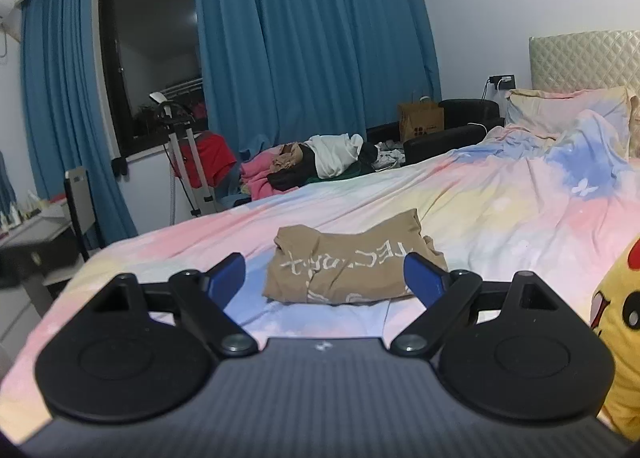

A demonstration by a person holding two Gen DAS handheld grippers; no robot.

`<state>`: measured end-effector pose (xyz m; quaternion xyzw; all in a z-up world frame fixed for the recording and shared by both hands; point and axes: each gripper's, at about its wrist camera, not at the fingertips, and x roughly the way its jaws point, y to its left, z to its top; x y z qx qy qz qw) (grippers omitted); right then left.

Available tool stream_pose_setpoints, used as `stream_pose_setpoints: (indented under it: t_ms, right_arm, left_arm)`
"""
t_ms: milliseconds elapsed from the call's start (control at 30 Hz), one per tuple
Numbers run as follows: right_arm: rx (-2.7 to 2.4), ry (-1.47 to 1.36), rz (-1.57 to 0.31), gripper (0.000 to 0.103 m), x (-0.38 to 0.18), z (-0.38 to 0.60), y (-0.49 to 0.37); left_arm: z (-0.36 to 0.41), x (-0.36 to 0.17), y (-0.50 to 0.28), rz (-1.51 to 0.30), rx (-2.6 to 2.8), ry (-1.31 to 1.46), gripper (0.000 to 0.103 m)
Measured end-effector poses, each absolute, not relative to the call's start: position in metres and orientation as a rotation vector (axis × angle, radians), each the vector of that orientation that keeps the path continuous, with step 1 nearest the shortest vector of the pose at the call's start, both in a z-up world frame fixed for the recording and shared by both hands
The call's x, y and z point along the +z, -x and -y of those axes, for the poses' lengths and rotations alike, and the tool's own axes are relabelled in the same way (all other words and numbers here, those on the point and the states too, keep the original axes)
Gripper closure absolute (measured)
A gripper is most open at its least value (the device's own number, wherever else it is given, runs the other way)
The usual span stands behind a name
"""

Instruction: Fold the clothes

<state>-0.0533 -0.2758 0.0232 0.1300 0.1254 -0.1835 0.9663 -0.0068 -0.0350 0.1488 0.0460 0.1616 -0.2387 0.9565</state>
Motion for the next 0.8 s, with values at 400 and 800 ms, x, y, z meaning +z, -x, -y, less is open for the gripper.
stream_pose_setpoints:
  t_ms: [400, 800]
  right_arm:
    - [-0.41, -0.174, -0.292, 0.016, -0.014, 0.268, 0.038]
    - [-0.411, -0.174, -0.301, 0.016, -0.016, 0.268, 0.036]
  left_arm:
    - [0.048, 0.095, -0.008, -0.381, -0.505, -0.094, 0.0]
    - [0.055, 0.083, -0.012, -0.395, -0.506, -0.122, 0.0]
